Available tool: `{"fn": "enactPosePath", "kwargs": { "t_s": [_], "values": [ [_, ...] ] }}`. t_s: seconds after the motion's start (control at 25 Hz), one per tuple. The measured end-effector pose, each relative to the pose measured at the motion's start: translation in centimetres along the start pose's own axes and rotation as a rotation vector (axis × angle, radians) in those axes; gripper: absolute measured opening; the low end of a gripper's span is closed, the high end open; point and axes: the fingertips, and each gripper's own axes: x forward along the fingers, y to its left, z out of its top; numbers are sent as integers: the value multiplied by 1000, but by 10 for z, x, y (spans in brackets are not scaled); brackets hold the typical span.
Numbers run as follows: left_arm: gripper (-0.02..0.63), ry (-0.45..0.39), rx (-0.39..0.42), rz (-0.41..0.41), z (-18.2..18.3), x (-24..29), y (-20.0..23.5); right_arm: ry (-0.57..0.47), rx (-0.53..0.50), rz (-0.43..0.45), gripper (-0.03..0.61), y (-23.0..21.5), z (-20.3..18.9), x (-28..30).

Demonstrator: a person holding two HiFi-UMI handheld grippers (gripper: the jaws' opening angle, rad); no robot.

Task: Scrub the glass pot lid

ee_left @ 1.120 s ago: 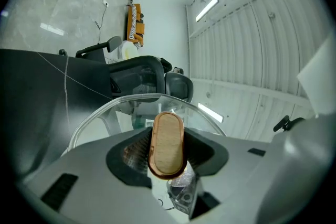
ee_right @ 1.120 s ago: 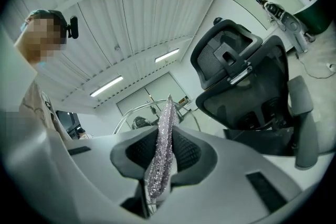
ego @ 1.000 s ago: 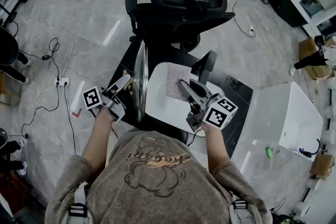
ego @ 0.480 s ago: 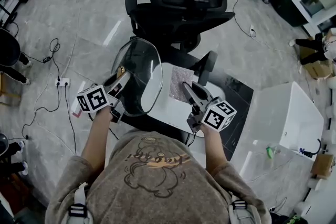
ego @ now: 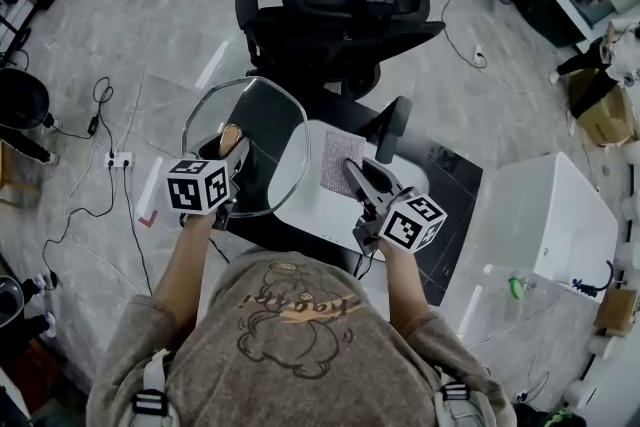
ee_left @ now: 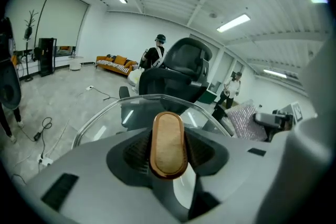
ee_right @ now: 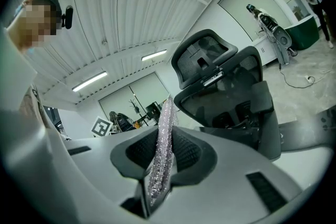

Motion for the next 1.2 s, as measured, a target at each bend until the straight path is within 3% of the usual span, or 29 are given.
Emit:
{"fn": "enactPosePath", "kwargs": {
  "t_s": [0.32,0.6,1.0,1.2],
  "values": [
    [181,184,101,27,-48,54,19,7,3,2,87,11,-7,0],
    [181,297,132,39,-76,95,28,11,8,6,87,16,-13,2],
    [181,370,166,54,-89,121,32,16,9,-5,87,13,-15,1],
    [181,363,161,62,-91,124,34,17,14,-12,87,10,-18,1]
  ]
}}
